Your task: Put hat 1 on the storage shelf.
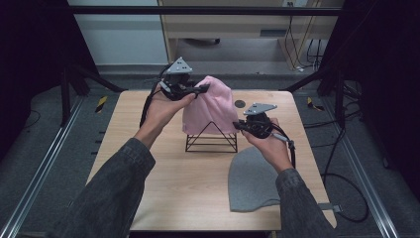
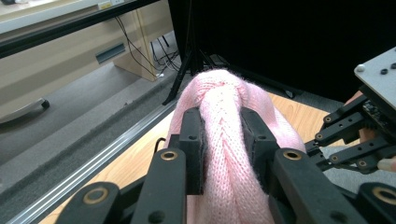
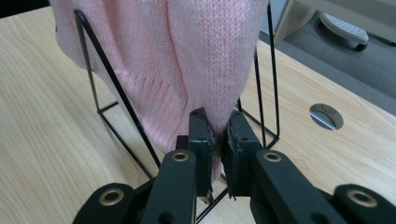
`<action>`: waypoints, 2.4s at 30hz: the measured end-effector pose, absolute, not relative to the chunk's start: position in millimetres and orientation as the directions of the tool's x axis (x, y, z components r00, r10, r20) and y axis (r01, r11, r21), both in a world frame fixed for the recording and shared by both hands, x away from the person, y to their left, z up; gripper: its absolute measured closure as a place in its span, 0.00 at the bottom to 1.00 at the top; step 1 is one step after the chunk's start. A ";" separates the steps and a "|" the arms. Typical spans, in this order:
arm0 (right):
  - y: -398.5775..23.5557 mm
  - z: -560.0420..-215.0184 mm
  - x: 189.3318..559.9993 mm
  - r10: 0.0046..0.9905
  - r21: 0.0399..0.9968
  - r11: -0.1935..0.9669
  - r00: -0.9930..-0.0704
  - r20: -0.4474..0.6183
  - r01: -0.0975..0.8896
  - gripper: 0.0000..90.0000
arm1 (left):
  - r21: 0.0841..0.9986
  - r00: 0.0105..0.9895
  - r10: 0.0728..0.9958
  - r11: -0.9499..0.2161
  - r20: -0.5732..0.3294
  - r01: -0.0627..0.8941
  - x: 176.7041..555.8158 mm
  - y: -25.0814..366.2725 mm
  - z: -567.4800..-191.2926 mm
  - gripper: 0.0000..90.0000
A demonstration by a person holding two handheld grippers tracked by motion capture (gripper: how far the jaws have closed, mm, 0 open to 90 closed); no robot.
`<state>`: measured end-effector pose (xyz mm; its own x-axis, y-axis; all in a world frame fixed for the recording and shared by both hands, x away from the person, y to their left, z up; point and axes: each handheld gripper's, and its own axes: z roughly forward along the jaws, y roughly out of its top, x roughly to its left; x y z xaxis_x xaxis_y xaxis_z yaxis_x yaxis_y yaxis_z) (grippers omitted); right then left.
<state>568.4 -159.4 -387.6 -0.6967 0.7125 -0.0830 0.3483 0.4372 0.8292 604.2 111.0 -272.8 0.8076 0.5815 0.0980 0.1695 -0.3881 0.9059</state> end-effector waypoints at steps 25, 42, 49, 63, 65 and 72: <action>-163.3 -409.8 567.5 0.733 0.804 0.446 -0.676 -0.075 0.394 0.92 | 0.895 0.826 0.557 -0.409 0.089 0.180 597.3 109.5 -297.2 0.80; -162.5 -433.5 565.3 0.729 0.763 0.473 -0.682 -0.058 0.441 0.90 | 0.877 0.845 0.525 -0.447 0.098 0.176 585.9 108.0 -318.4 0.80; -161.5 -437.6 565.7 0.731 0.744 0.484 -0.680 -0.056 0.460 0.80 | 0.874 0.849 0.521 -0.448 0.087 0.185 582.8 108.8 -326.8 0.80; -203.6 -434.3 546.1 0.799 0.737 0.454 -0.595 -0.088 0.500 0.50 | 0.864 0.847 0.526 -0.459 0.074 0.209 578.0 105.0 -338.2 0.77; -210.3 -434.8 543.7 0.809 0.728 0.446 -0.582 -0.080 0.521 0.49 | 0.864 0.844 0.531 -0.456 0.070 0.215 576.4 105.7 -340.0 0.74; -229.2 -440.6 540.5 0.833 0.684 0.436 -0.551 -0.061 0.584 0.41 | 0.867 0.843 0.535 -0.442 0.047 0.232 565.3 111.1 -335.8 0.47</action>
<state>540.5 -229.2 -440.6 -0.5506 0.8325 -0.0612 0.5840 0.4365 0.6845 565.3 111.1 -335.8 0.8433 0.5354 0.0466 0.2325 -0.4415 0.8666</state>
